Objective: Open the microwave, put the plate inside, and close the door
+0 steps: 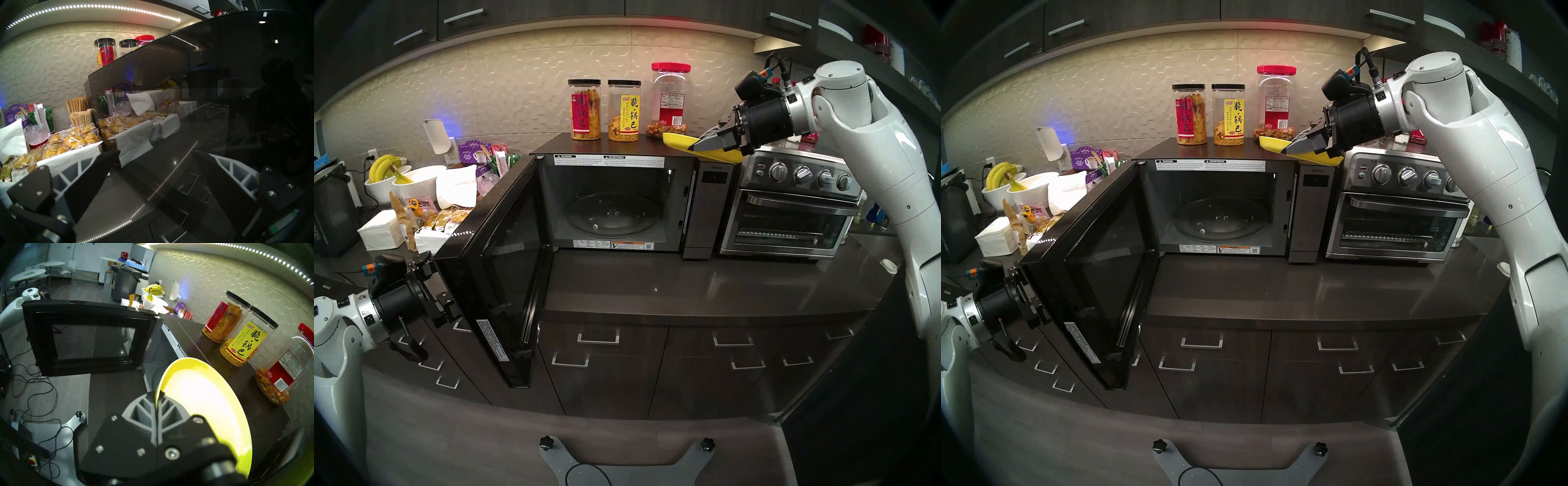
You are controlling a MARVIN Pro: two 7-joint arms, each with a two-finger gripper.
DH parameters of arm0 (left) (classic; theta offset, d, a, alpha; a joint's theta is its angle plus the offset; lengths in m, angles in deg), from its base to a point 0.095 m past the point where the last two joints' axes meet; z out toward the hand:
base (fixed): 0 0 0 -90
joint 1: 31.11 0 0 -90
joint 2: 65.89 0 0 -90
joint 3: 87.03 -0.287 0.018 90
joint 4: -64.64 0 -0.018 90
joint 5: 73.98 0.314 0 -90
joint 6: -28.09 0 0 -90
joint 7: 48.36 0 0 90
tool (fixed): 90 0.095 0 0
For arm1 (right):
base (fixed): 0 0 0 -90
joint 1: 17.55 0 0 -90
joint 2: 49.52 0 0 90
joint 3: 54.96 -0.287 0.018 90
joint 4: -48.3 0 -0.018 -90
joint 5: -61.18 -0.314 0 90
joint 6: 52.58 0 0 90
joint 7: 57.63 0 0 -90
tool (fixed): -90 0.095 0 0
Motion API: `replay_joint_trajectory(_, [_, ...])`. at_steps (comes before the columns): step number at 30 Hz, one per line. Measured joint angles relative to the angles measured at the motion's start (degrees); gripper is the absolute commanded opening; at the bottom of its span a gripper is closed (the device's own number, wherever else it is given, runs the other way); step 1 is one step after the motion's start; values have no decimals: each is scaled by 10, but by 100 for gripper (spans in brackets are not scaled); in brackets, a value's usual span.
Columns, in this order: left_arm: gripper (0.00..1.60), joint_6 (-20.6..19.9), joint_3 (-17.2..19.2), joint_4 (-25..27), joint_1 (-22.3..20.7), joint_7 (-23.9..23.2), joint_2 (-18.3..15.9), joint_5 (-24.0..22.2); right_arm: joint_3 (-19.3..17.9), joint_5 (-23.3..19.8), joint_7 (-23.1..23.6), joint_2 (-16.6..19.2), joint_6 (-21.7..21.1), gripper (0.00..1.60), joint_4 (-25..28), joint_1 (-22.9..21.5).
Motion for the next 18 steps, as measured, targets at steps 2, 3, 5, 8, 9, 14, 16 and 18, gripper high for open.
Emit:
replay_joint_trajectory(2, [160,0,0,0,0,0,0,0,0,0,6,5,10,0,8,2])
replay_joint_trajectory(3, [160,0,0,0,0,0,0,0,0,0,10,8,15,0,13,4])
replay_joint_trajectory(5, [160,0,0,0,0,0,0,0,-1,0,14,14,23,0,22,7])
replay_joint_trajectory(8, [160,0,0,0,0,0,0,0,-2,0,19,21,33,0,31,13])
replay_joint_trajectory(9, [160,0,0,0,0,0,0,0,-3,0,20,23,36,0,34,15])
replay_joint_trajectory(14, [160,0,0,0,0,0,0,0,-8,0,24,36,52,0,53,30])
replay_joint_trajectory(16, [160,0,0,0,0,0,1,0,-10,0,24,42,61,0,61,36])
replay_joint_trajectory(18, [160,0,0,0,0,0,1,1,-13,1,22,49,75,0,73,43])
